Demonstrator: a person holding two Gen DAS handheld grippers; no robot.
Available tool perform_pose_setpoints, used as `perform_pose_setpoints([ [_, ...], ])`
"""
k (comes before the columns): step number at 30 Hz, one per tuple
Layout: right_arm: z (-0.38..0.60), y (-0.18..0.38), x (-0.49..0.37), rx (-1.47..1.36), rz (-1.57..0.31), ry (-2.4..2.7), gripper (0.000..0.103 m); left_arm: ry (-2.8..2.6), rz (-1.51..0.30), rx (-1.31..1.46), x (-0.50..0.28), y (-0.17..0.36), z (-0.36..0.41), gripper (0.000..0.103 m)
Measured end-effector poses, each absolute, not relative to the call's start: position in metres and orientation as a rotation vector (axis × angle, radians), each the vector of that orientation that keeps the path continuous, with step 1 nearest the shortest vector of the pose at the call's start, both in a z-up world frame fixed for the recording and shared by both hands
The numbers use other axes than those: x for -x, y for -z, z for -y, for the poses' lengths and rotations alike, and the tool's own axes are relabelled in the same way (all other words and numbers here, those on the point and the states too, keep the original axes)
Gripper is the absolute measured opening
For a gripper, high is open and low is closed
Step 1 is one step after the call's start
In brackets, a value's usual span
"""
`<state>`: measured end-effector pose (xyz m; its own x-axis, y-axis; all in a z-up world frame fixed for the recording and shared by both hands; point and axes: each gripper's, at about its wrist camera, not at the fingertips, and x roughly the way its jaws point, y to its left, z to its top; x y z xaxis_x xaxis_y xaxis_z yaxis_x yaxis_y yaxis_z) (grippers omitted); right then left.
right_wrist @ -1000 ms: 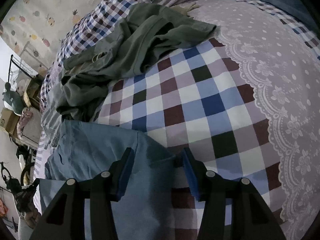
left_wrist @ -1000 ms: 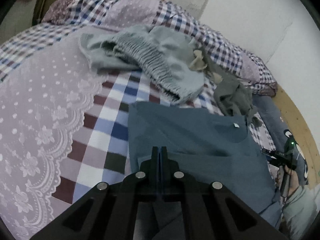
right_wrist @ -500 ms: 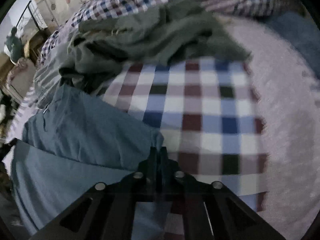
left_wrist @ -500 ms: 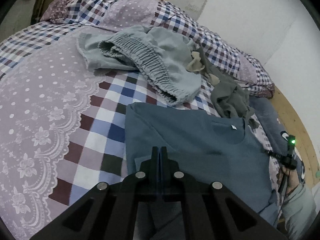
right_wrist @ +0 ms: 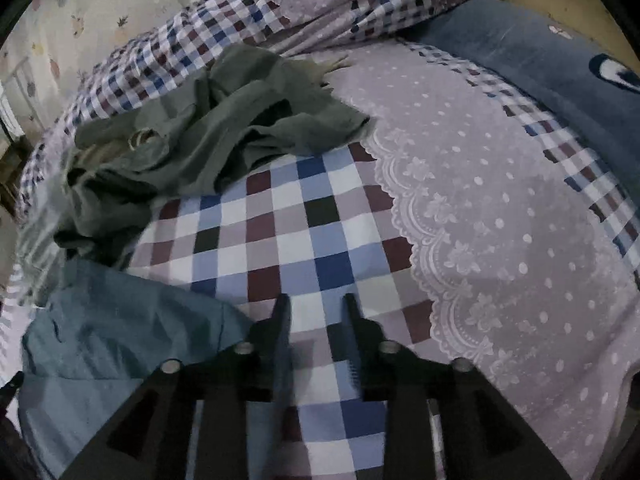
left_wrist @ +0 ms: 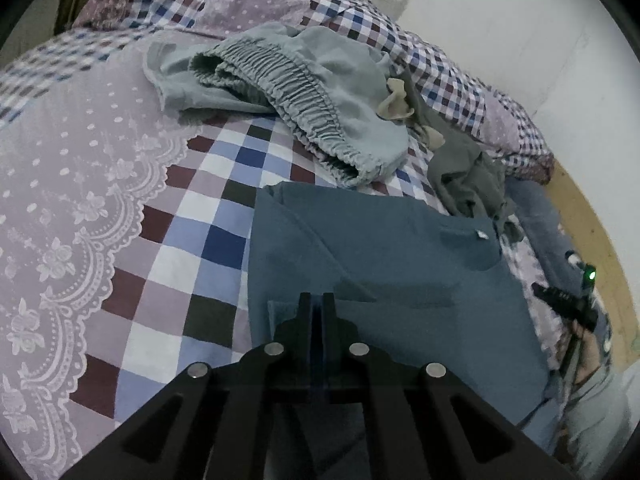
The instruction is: Fold clothes
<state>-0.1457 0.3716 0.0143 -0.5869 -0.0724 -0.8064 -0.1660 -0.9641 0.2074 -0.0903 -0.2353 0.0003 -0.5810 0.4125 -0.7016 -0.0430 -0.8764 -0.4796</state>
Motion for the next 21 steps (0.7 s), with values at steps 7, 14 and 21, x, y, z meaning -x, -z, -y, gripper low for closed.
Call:
perform_pose_setpoints([
  [7, -0.369, -0.01, 0.141, 1.435, -0.499, -2.753, 0.041, -2.537, 0.753, 1.245, 0.09, -0.005, 0.264, 0.065],
  [14, -0.373, -0.012, 0.133, 1.427, -0.532, -2.732, 0.041, -2.481, 0.773, 1.224, 0.083, -0.008, 0.272, 0.065],
  [21, -0.352, -0.038, 0.116, 1.376, -0.448, -2.825, 0.041, -2.405, 0.575, 1.286, 0.069, -0.011, 0.241, 0.065],
])
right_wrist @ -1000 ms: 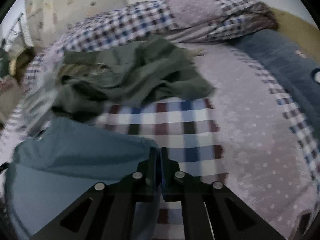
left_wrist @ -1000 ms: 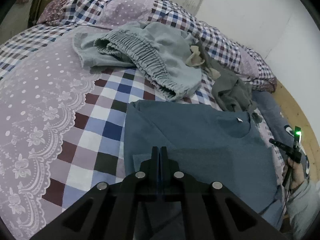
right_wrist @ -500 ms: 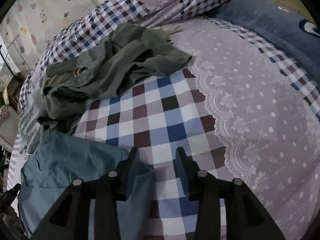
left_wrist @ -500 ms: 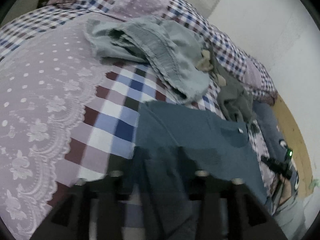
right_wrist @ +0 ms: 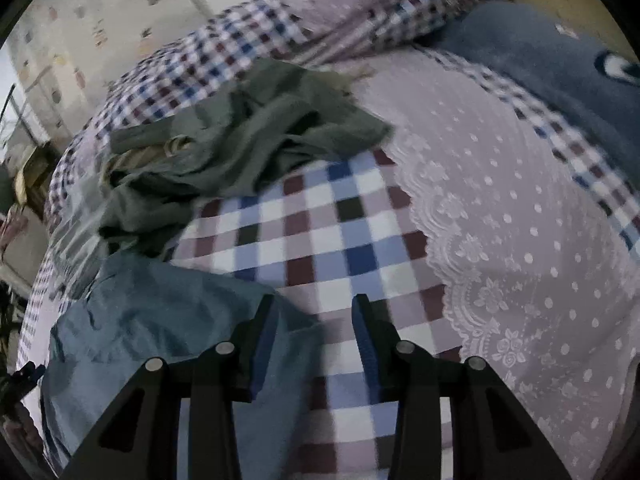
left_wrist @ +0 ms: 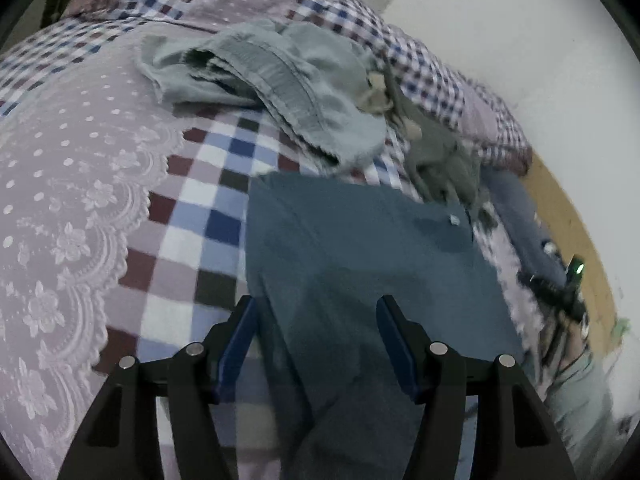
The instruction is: Fold clothes
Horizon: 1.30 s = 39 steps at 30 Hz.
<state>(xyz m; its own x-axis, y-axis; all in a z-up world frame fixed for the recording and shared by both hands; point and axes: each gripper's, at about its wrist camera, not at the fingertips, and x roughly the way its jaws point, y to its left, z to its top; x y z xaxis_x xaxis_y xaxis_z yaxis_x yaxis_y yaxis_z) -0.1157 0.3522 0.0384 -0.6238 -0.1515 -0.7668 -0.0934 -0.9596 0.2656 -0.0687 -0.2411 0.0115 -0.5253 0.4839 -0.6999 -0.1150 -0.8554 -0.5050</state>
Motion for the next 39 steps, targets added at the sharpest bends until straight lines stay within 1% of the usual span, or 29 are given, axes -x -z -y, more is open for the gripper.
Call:
perform_pose_setpoints([
  [4, -0.318, -0.056, 0.101, -1.279, 0.39, 2.702, 0.041, -2.381, 0.57, 1.238, 0.049, -0.015, 0.24, 0.065],
  [10, -0.266, -0.082, 0.072, -1.17, 0.294, 2.583, 0.041, -2.338, 0.486, 1.221, 0.022, -0.018, 0.233, 0.065],
  [12, -0.254, -0.089, 0.061, -1.143, 0.28, 2.554, 0.041, -2.336, 0.429, 1.222, 0.015, -0.016, 0.229, 0.065],
  [13, -0.252, -0.09, 0.056, -1.137, 0.281, 2.55, 0.042, -2.336, 0.404, 1.226, 0.012, -0.015, 0.227, 0.063],
  [15, -0.249, -0.093, 0.044, -1.126, 0.282, 2.543, 0.042, -2.355, 0.364, 1.222, 0.007, -0.015, 0.226, 0.054],
  [17, -0.252, -0.094, 0.034, -1.127, 0.289, 2.543, 0.042, -2.382, 0.35, 1.22, 0.001, -0.017, 0.228, 0.035],
  [18, -0.254, -0.093, 0.029, -1.13, 0.295, 2.543, 0.042, -2.397, 0.345, 1.217, -0.002, -0.017, 0.23, 0.031],
  [20, -0.257, -0.091, 0.019, -1.136, 0.308, 2.543, 0.042, -2.427, 0.342, 1.21, -0.006, -0.018, 0.232, 0.017],
  [24, -0.25, -0.09, -0.003, -1.115, 0.305, 2.516, 0.044, -2.467, 0.348, 1.176, -0.019, -0.024, 0.235, 0.005],
  [28, -0.207, -0.091, -0.021, -1.041, 0.242, 2.418, 0.047, -2.479, 0.38, 1.138, -0.032, -0.031, 0.238, 0.005],
  [30, -0.159, -0.087, -0.029, -1.015, 0.171, 2.3, 0.048, -2.475, 0.407, 1.124, -0.037, -0.033, 0.239, 0.005],
  [34, -0.06, -0.072, -0.039, -1.008, -0.036, 2.134, 0.051, -2.473, 0.455, 1.102, -0.045, -0.036, 0.24, 0.005],
  [39, 0.028, -0.048, -0.046, -0.988, -0.16, 2.008, 0.054, -2.475, 0.505, 1.078, -0.053, -0.039, 0.245, 0.005],
])
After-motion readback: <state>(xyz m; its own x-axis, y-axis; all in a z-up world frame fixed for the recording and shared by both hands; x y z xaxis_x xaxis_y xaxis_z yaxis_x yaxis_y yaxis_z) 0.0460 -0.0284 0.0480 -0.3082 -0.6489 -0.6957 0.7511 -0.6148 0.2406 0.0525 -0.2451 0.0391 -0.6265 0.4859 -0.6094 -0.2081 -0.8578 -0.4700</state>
